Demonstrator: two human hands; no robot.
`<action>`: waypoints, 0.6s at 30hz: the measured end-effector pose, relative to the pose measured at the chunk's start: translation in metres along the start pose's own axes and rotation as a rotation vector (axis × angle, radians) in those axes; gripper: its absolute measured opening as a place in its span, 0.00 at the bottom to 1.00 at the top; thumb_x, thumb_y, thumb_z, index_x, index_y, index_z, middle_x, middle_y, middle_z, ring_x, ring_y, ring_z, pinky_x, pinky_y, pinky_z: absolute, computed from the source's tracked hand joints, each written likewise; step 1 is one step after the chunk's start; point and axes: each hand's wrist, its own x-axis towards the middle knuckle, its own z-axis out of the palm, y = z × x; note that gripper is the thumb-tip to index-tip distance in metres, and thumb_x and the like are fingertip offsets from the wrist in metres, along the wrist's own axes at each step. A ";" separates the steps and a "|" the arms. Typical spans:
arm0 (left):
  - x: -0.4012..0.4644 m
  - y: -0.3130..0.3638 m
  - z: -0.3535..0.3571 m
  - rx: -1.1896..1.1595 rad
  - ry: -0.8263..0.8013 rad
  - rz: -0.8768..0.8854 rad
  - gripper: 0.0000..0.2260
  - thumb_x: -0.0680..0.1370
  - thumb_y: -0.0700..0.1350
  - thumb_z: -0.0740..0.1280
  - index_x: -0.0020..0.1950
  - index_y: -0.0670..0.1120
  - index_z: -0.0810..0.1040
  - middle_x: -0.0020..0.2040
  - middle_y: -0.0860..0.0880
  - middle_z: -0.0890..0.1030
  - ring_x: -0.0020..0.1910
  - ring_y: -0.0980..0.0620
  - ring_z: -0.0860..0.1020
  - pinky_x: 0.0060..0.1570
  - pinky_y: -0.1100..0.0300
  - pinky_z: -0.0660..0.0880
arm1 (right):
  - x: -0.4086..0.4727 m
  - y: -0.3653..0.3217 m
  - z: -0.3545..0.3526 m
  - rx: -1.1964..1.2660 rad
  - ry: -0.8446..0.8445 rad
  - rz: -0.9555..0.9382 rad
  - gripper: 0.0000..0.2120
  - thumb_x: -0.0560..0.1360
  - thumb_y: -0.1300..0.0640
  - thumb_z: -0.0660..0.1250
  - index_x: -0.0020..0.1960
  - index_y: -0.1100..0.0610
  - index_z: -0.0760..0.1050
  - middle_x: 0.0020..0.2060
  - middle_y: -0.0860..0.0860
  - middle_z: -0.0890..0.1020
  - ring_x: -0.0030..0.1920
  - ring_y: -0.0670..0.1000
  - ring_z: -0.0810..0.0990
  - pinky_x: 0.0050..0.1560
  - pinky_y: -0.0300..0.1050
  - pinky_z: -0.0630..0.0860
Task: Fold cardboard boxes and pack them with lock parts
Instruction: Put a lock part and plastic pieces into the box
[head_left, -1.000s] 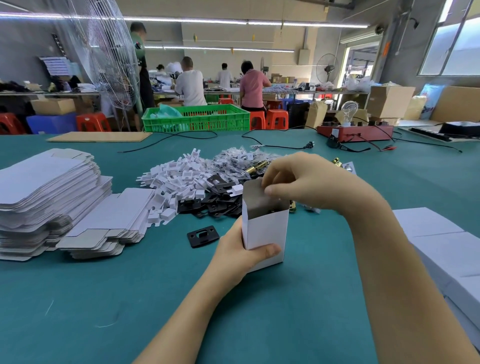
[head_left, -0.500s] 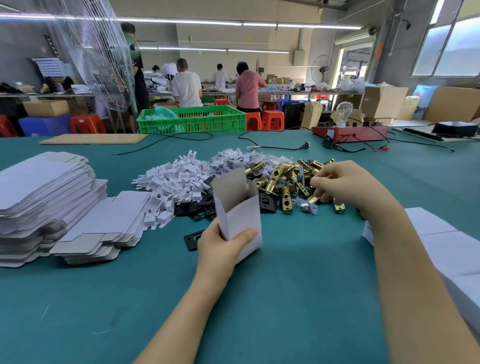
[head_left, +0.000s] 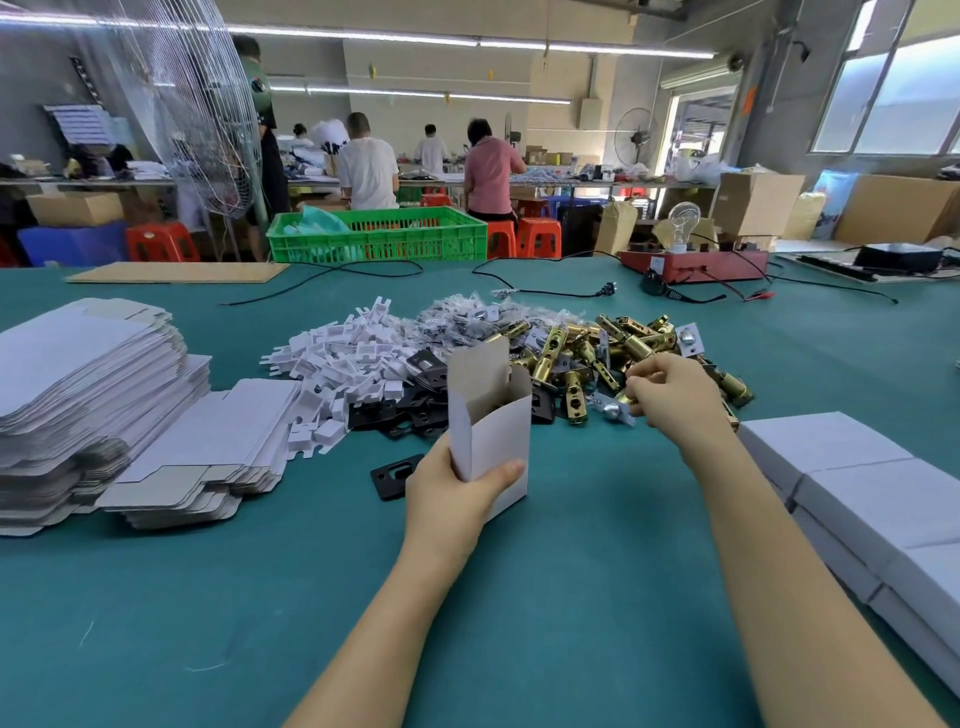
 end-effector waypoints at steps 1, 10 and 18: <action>0.000 0.000 0.000 0.004 -0.009 -0.001 0.15 0.71 0.43 0.77 0.51 0.58 0.79 0.49 0.59 0.83 0.50 0.58 0.81 0.50 0.60 0.78 | 0.000 0.002 0.002 -0.008 -0.006 -0.003 0.09 0.74 0.64 0.62 0.40 0.52 0.75 0.39 0.53 0.81 0.45 0.58 0.81 0.50 0.56 0.79; 0.002 0.000 0.001 0.001 0.036 -0.015 0.13 0.70 0.44 0.78 0.48 0.59 0.79 0.47 0.60 0.83 0.48 0.60 0.81 0.49 0.59 0.78 | 0.004 -0.003 0.035 0.117 -0.025 -0.018 0.08 0.74 0.63 0.60 0.44 0.52 0.76 0.41 0.54 0.82 0.46 0.56 0.81 0.49 0.55 0.79; 0.010 -0.004 -0.005 -0.110 0.219 -0.085 0.11 0.70 0.43 0.77 0.46 0.54 0.78 0.45 0.57 0.83 0.47 0.56 0.82 0.47 0.57 0.78 | 0.030 -0.030 0.102 -0.082 -0.112 -0.228 0.11 0.77 0.62 0.58 0.57 0.58 0.74 0.43 0.53 0.79 0.38 0.48 0.75 0.37 0.41 0.72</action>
